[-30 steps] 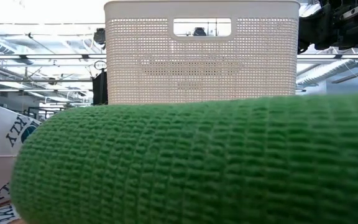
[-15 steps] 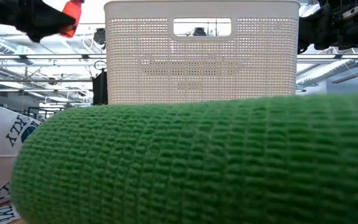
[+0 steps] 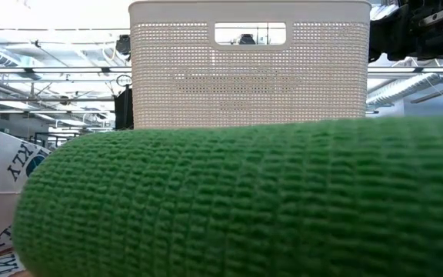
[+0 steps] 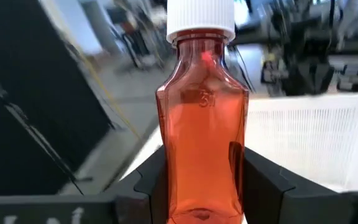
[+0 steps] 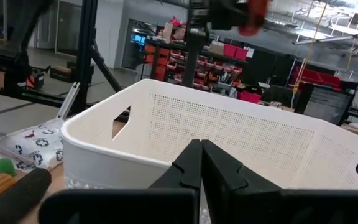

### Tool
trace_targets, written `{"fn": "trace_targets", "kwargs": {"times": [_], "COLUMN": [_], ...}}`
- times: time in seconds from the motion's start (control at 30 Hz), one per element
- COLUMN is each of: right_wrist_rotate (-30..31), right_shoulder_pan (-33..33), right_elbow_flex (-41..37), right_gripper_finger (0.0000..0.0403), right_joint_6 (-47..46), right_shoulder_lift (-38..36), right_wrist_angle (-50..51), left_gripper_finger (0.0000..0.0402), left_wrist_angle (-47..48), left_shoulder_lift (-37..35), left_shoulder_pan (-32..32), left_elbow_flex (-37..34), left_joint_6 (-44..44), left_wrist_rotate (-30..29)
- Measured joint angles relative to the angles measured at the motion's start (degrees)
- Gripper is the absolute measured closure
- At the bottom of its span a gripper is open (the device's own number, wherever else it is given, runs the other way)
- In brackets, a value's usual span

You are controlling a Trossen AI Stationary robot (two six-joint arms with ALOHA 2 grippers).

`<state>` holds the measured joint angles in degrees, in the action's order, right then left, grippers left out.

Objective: Pick & place medical supplies in basket/bin
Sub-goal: Put the red bottle into the white bin

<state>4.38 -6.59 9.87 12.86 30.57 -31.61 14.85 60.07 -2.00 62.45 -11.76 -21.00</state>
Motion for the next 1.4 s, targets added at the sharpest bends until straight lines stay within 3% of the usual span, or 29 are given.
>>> {"fn": "trace_targets", "kwargs": {"times": [0.23,0.43,0.87,1.4], "right_wrist_rotate": [0.0,-0.2,-0.2,-0.2], "right_shoulder_pan": [0.0,0.0,0.0,0.0], "right_elbow_flex": [0.0,0.0,-1.4,-1.5], "right_gripper_finger": [0.0403,0.0403,0.0403,0.0403], "right_joint_6": [1.5,-0.5,-5.1,-5.9], "right_shoulder_lift": [0.0,0.0,-0.1,-0.2], "right_wrist_angle": [0.2,0.1,-0.8,-0.7], "left_gripper_finger": [0.0250,0.0250,0.0250,0.0250], "left_wrist_angle": [11.3,14.9,12.7,12.4], "left_shoulder_lift": [29.9,45.4,57.7,64.0], "left_shoulder_pan": [-12.4,-13.5,-13.0,-14.8], "left_elbow_flex": [23.9,31.9,32.2,31.8], "left_joint_6": [-1.3,-4.6,-4.6,-2.7], "left_wrist_rotate": [19.5,23.2,24.1,29.3]}}
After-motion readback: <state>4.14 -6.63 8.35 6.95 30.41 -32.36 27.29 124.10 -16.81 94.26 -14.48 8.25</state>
